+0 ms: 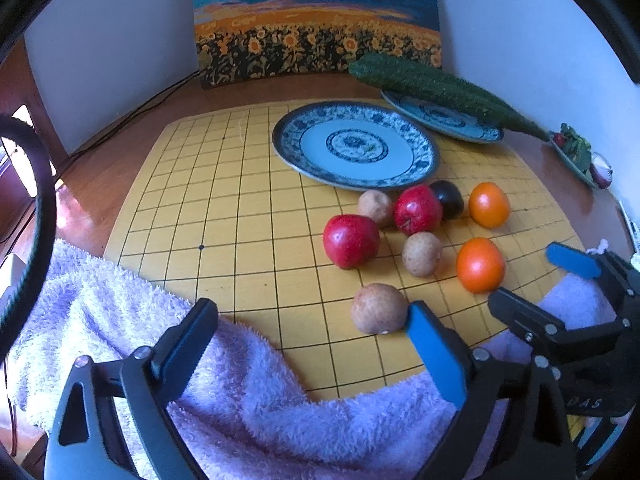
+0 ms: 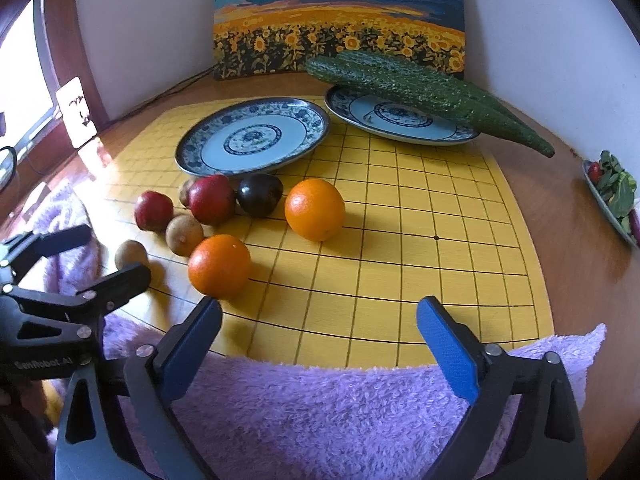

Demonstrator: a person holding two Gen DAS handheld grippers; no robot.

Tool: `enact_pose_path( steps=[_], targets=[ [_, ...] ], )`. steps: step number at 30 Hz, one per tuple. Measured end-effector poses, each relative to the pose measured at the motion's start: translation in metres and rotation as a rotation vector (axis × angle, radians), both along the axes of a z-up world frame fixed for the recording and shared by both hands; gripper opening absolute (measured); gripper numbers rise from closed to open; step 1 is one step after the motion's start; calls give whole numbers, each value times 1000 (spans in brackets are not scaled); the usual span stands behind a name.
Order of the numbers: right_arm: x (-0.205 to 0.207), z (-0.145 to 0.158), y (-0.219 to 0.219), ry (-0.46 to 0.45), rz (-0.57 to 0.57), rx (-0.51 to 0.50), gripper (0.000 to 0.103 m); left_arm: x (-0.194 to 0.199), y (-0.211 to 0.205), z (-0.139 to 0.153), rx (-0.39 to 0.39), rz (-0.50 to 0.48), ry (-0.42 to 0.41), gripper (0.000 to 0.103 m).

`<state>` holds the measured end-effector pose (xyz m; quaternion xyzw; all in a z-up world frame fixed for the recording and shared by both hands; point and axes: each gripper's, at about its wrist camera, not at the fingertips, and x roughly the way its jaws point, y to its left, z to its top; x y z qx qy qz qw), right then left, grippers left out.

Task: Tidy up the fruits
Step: 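Grasp the brown potato with the left tool while the right tool grasps an orange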

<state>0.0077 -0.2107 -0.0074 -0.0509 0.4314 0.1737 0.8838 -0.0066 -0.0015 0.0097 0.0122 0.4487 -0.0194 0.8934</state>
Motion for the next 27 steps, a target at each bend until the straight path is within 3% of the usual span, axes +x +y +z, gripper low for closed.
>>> enact_pose_path(
  steps=[9,20,27],
  targets=[
    [-6,5,10,-25,32,11,87,-1,-5,1,-38,-36,-4,74],
    [-8,7,21,-22,69,30,72,-3,-10,0,-88,-100,-10,28],
    [-8,8,31,-20,102,45,63,-4,-5,1,-114,-99,-14,28]
  ],
)
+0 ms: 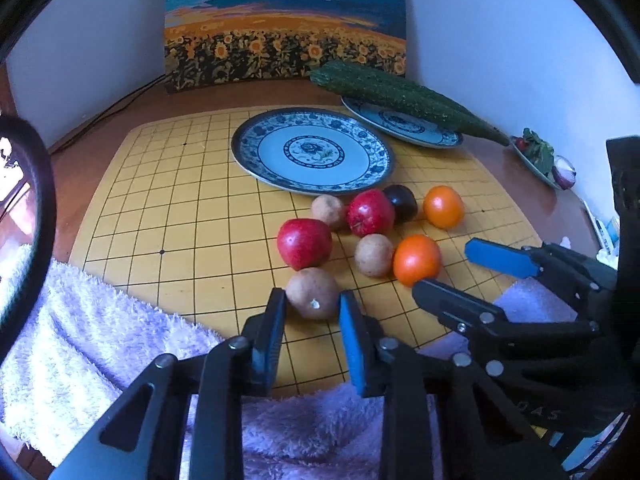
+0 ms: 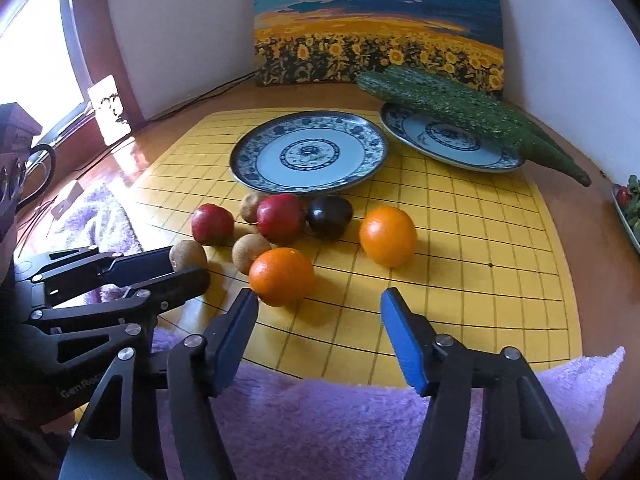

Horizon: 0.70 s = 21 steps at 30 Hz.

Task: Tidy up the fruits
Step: 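Grasp the brown potato with the left tool while the right tool grasps an orange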

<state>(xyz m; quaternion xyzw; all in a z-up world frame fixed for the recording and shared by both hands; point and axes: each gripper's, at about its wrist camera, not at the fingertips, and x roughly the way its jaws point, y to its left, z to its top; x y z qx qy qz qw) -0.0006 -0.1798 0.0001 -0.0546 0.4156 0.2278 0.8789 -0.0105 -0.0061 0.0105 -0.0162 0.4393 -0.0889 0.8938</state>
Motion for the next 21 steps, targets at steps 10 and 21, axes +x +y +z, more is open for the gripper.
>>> enact_pose_path(
  steps=[10,21],
  targets=[
    [6,-1,13,6,23,15,53,-6,8,3,-5,17,-12,28],
    [9,-3,18,20,38,21,35,-6,11,8,-15,22,-22,28]
  ],
)
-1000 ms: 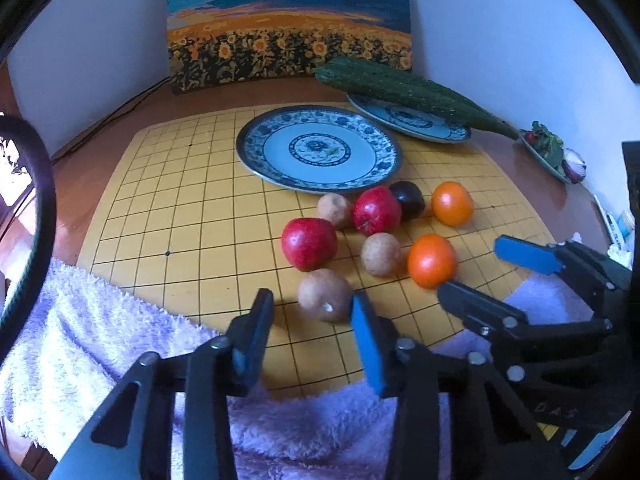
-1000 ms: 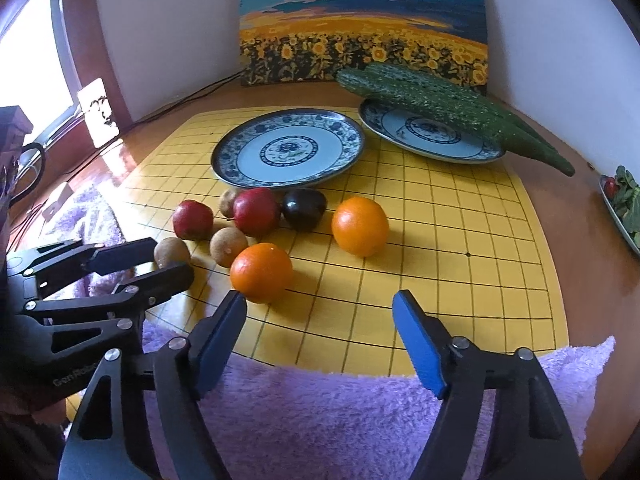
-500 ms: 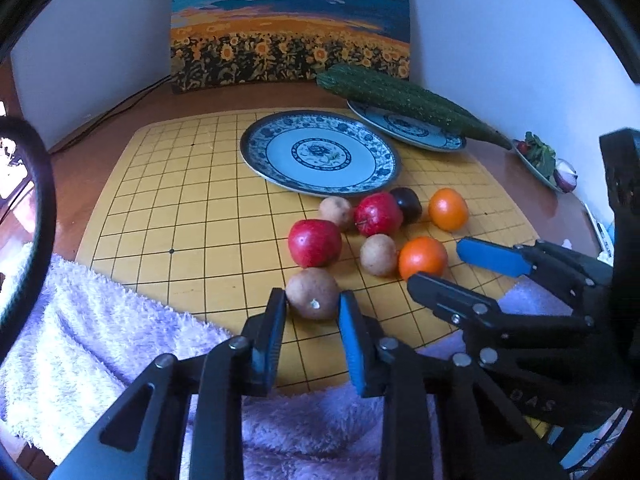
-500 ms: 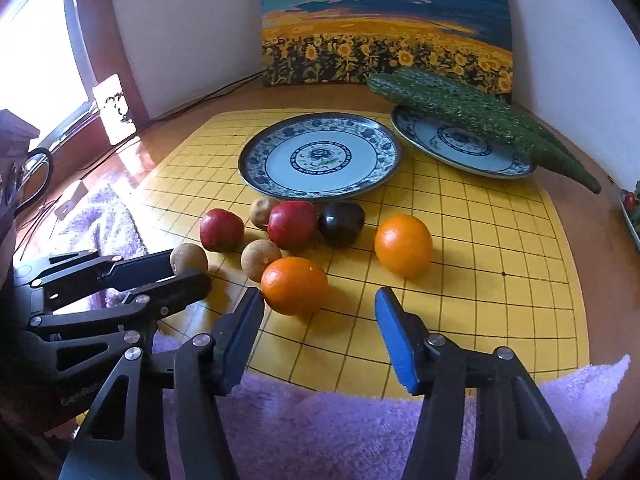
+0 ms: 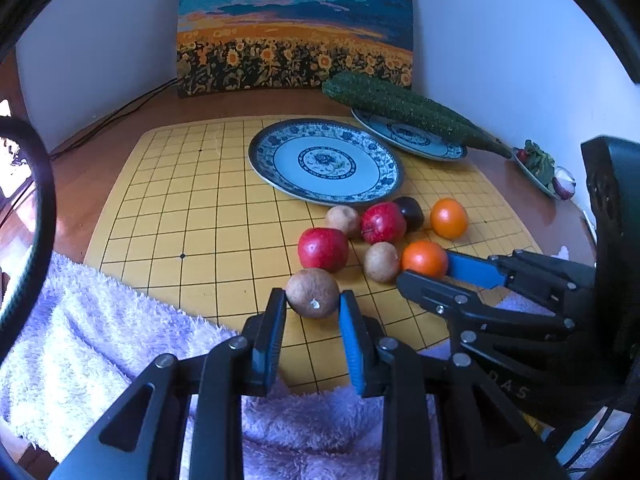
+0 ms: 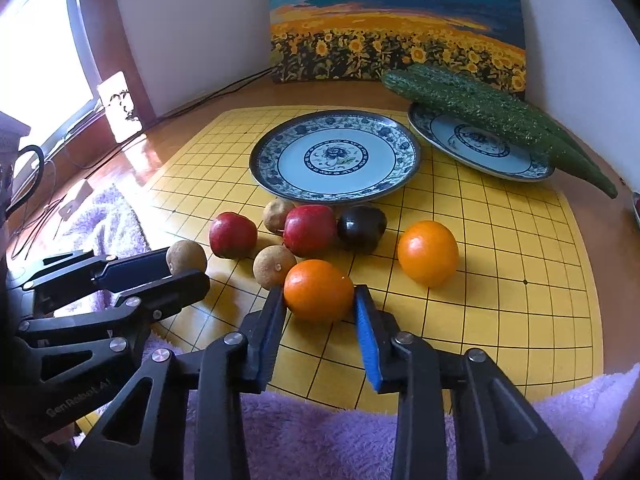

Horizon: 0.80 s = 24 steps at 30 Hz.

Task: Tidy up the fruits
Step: 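Grasp the brown potato with the left tool while the right tool grasps an orange, then carry the potato and orange over the empty blue-and-white plate with both tools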

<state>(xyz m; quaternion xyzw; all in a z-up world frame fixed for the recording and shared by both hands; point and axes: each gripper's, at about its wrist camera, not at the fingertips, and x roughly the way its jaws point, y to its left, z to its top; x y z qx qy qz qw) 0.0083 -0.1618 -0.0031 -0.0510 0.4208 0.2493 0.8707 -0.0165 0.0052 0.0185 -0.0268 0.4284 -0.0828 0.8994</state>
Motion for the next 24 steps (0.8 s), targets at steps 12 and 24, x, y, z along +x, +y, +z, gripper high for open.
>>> enact_pose_path(
  steps=[12,24],
  targets=[
    [-3,17,-6,-30,-3,17,35,5,2,10,-8,13,-4,28],
    [11,42,-5,-80,0,18,35,25,-3,38,22,18,-73,28]
  ],
)
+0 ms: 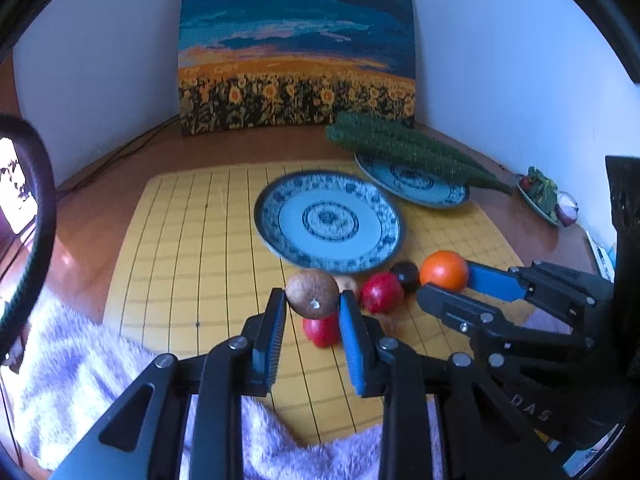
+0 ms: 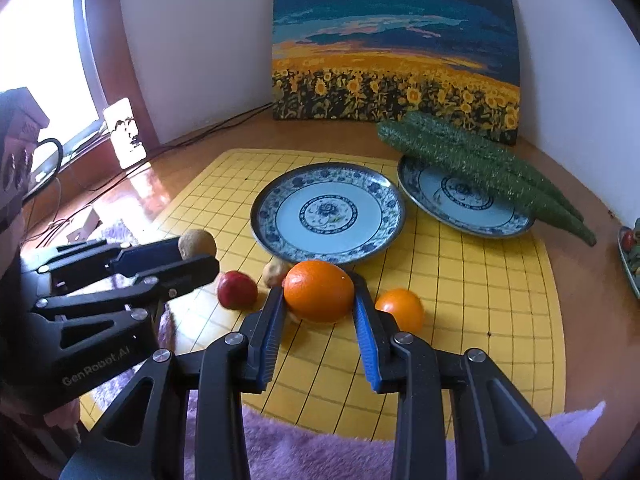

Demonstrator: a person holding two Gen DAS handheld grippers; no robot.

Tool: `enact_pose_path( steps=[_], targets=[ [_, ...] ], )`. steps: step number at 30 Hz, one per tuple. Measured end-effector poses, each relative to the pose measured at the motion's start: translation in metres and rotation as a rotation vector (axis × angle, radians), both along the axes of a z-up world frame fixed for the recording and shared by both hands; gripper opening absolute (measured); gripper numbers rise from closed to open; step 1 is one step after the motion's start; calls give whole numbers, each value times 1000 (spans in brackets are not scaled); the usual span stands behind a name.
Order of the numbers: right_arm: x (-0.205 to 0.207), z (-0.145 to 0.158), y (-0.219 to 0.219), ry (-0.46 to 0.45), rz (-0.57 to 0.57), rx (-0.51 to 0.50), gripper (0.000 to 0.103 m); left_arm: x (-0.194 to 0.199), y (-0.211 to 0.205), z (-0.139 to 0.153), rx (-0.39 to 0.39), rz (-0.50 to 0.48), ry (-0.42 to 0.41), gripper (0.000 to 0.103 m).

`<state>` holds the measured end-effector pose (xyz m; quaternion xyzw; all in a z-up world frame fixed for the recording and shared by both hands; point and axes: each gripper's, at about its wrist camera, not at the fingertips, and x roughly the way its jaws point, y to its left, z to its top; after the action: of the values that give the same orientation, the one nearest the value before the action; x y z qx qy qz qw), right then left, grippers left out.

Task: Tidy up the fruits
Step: 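Carry the potato and orange over the empty blue-and-white plate with both tools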

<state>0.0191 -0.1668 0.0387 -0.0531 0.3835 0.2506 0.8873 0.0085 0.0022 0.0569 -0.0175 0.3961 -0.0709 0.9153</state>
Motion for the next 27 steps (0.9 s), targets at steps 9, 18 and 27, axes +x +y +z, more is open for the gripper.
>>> enact_pose_path(
  steps=[9,18,27],
  targets=[
    [21,6,-3,1,-10,19,35,25,-3,8,9,0,-14,28],
    [40,18,-3,-22,-19,25,35,47,1,15,21,13,-30,28],
    [59,24,3,-31,-12,8,35,70,-1,19,32,22,-25,28]
  ],
)
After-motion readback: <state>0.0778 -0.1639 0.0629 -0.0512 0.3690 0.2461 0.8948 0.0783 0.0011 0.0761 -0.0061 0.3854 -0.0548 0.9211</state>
